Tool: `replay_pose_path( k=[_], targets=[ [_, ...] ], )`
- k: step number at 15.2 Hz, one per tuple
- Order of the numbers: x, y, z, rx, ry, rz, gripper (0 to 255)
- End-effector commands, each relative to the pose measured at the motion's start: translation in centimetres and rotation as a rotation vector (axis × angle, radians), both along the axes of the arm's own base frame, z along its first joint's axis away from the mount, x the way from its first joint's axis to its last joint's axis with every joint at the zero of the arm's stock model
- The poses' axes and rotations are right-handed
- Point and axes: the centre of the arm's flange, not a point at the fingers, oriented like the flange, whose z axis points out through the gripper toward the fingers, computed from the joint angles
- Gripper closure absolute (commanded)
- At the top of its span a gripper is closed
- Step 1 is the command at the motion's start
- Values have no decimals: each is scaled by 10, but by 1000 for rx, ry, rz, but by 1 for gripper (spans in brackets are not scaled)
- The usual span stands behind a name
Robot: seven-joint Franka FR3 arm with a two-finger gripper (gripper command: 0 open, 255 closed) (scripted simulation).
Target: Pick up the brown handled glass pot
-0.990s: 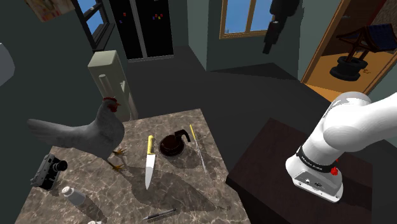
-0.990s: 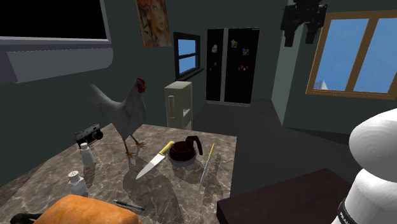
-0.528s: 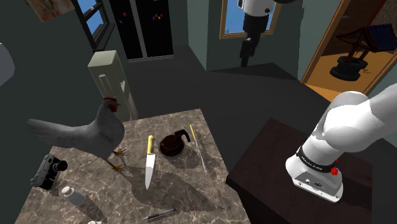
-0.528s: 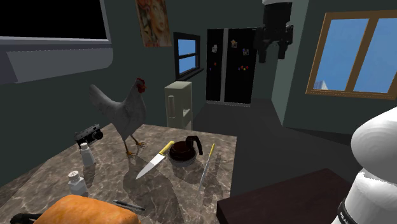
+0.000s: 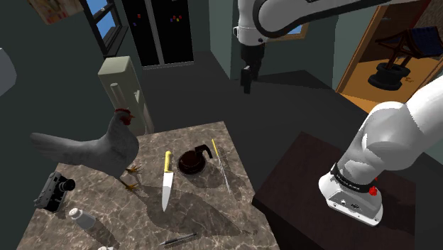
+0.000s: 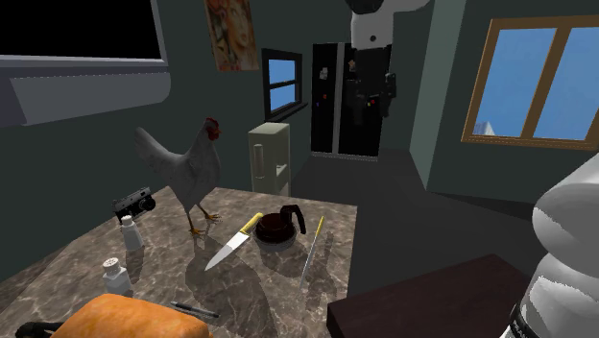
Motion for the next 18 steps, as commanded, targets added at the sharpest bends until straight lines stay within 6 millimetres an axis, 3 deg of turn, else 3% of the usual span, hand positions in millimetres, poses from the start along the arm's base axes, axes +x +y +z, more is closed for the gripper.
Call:
replay_pose_path(
  k=[1, 18],
  targets=[
    [13, 16, -18, -3, 14, 19, 0],
    [122, 148, -183, -37, 142, 170, 0]
  ],
)
